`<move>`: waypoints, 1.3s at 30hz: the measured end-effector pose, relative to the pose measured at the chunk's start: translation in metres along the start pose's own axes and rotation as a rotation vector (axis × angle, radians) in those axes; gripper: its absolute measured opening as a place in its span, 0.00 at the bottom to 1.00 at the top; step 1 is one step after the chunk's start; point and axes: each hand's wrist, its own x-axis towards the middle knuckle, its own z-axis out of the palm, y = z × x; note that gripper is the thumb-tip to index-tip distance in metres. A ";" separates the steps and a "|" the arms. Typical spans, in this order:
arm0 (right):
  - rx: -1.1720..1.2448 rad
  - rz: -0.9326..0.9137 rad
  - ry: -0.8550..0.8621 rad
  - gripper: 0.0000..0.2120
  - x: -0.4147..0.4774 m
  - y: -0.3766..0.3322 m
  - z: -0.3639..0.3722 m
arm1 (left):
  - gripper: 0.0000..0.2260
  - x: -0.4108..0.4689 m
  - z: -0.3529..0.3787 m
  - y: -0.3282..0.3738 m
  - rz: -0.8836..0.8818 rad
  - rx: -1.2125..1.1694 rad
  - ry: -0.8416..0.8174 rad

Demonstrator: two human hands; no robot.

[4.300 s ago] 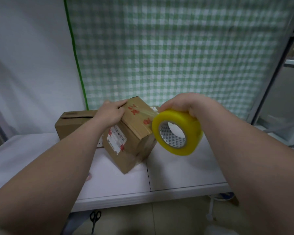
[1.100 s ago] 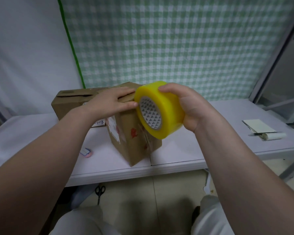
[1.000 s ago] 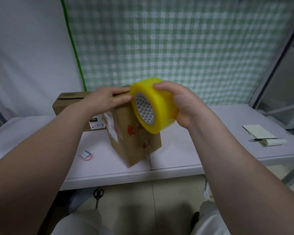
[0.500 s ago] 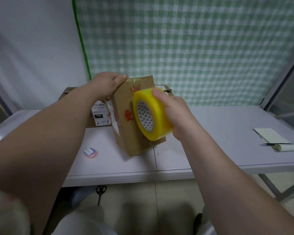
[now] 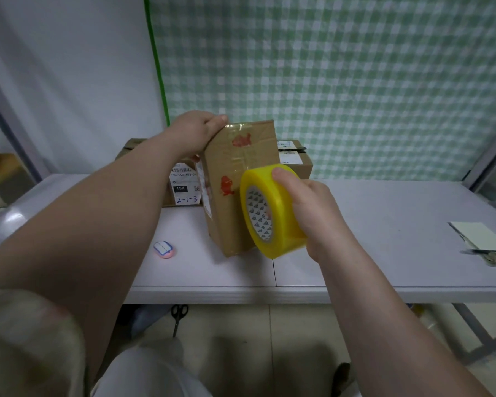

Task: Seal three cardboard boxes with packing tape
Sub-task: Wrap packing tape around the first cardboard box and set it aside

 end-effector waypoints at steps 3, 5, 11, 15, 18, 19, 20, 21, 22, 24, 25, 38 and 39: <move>0.040 -0.006 -0.011 0.16 -0.001 -0.013 -0.007 | 0.21 0.003 -0.004 0.000 -0.012 -0.035 -0.009; 0.055 -0.027 -0.029 0.15 -0.001 -0.022 -0.011 | 0.22 0.007 -0.005 -0.001 -0.019 -0.028 -0.015; 0.032 -0.055 -0.079 0.18 0.003 -0.039 -0.009 | 0.22 0.021 -0.008 -0.005 -0.057 -0.052 -0.039; 0.069 -0.036 -0.102 0.10 0.011 -0.043 -0.017 | 0.23 0.021 0.005 -0.017 -0.146 -0.098 -0.152; 0.038 -0.041 -0.098 0.13 0.018 -0.044 -0.025 | 0.22 0.017 0.027 -0.031 -0.174 -0.064 -0.246; 0.032 -0.023 -0.106 0.15 0.020 -0.044 -0.025 | 0.21 0.016 0.035 -0.035 -0.175 -0.013 -0.268; 0.032 -0.003 -0.115 0.17 0.021 -0.043 -0.023 | 0.20 0.013 0.044 -0.037 -0.161 0.067 -0.274; 0.042 0.012 -0.115 0.17 0.021 -0.041 -0.021 | 0.18 0.011 0.052 -0.040 -0.118 0.180 -0.249; 0.063 0.024 -0.105 0.17 0.022 -0.040 -0.019 | 0.16 0.009 0.060 -0.041 -0.053 0.306 -0.196; 0.117 0.039 -0.073 0.17 0.025 -0.038 -0.017 | 0.16 -0.003 0.070 -0.037 0.077 0.487 -0.100; 0.135 0.041 -0.066 0.18 0.026 -0.038 -0.016 | 0.16 -0.010 0.073 -0.034 0.119 0.549 -0.105; 0.217 -0.030 -0.060 0.22 0.009 -0.023 -0.018 | 0.59 -0.142 0.083 0.018 0.099 0.731 -0.467; 0.231 -0.031 -0.073 0.19 0.006 -0.021 -0.019 | 0.59 -0.145 0.087 0.016 0.125 0.743 -0.425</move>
